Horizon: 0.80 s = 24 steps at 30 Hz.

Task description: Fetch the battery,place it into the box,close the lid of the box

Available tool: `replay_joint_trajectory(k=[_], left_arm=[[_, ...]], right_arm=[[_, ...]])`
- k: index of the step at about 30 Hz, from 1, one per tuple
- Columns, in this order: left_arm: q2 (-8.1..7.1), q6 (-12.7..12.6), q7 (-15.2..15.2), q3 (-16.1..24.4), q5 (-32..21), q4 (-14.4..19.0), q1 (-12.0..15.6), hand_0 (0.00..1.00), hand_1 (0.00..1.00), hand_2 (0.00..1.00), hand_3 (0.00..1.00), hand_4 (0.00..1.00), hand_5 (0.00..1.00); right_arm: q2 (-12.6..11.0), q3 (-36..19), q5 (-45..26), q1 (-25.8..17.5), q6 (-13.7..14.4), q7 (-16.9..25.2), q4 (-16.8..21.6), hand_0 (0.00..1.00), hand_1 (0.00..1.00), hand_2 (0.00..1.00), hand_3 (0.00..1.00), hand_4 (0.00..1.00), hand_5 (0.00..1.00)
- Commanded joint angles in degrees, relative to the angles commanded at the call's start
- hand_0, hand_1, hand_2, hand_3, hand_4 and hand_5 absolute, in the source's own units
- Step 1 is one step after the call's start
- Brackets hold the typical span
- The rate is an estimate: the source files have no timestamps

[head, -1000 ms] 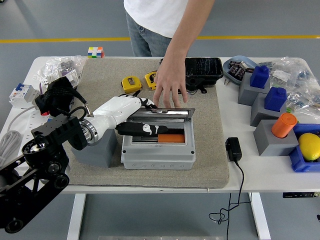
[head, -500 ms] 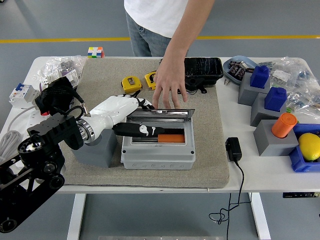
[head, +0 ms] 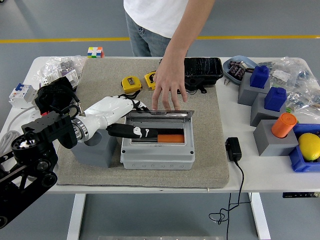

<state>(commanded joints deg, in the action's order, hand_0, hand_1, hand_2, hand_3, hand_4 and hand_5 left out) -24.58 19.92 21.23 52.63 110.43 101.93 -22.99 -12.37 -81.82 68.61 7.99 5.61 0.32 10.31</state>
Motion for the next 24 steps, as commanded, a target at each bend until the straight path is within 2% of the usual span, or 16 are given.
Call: replay_joint_trajectory(k=[2, 3, 8, 9, 14, 16, 20, 21, 24], left_arm=[[-0.57, 0.5, -0.3, 0.2, -0.9, 0.0, 0.0, 0.871, 0.803, 0.749, 0.732, 0.998, 0.998], [-0.76, 0.5, -0.5, 0.2, -0.8, 0.0, 0.0, 0.796, 0.753, 0.714, 0.674, 0.998, 0.998], [-1.37, 0.5, -1.0, 0.1, -0.8, 0.0, -0.1, 0.796, 0.753, 0.714, 0.674, 0.998, 0.998], [-1.58, 0.4, -1.1, 0.1, -1.0, 0.0, -0.2, 0.793, 0.751, 0.698, 0.545, 0.998, 0.998], [-2.16, 0.1, -1.4, -0.1, -1.5, 0.0, -0.5, 0.793, 0.751, 0.698, 0.545, 0.998, 0.998], [-2.25, 0.0, -1.6, -0.2, -2.1, 0.0, -0.4, 0.828, 0.764, 0.699, 0.513, 0.998, 0.998], [-2.15, 0.1, -1.9, -0.3, -3.1, 0.0, -0.4, 0.828, 0.764, 0.699, 0.513, 0.998, 0.998], [-2.11, 0.1, -1.9, -0.4, -3.3, 0.0, -0.4, 0.850, 0.772, 0.697, 0.472, 0.998, 0.998], [-1.98, 0.0, -2.3, -0.7, -4.3, 0.0, -0.3, 0.850, 0.772, 0.697, 0.472, 0.998, 0.998]], right_arm=[[0.0, -0.3, 0.3, 0.0, 0.0, -0.1, 0.0, 0.820, 0.794, 0.775, 0.815, 0.998, 0.998], [0.0, -0.6, 0.5, 0.0, 0.0, -0.2, 0.0, 0.820, 0.794, 0.775, 0.815, 0.998, 0.998], [-0.1, -1.0, 0.9, 0.0, 0.1, -0.3, 0.0, 0.820, 0.794, 0.775, 0.815, 0.998, 0.998], [-0.1, -1.1, 1.0, -0.1, 0.1, -0.4, 0.0, 0.821, 0.794, 0.776, 0.815, 0.998, 0.998], [-0.2, -1.8, 1.5, -0.1, 0.2, -0.5, 0.0, 0.821, 0.794, 0.776, 0.815, 0.998, 0.998], [-0.2, -1.9, 1.7, -0.1, 0.1, -0.5, 0.0, 0.820, 0.794, 0.776, 0.815, 0.998, 0.998], [-0.2, -1.9, 1.7, -0.2, 0.1, -0.5, 0.0, 0.820, 0.794, 0.776, 0.815, 0.998, 0.998], [-0.1, -1.9, 1.7, -0.2, 0.1, -0.5, 0.0, 0.821, 0.794, 0.775, 0.816, 0.998, 0.998], [-0.1, -2.1, 1.8, -0.2, 0.1, -0.6, 0.0, 0.821, 0.794, 0.775, 0.816, 0.998, 0.998]])
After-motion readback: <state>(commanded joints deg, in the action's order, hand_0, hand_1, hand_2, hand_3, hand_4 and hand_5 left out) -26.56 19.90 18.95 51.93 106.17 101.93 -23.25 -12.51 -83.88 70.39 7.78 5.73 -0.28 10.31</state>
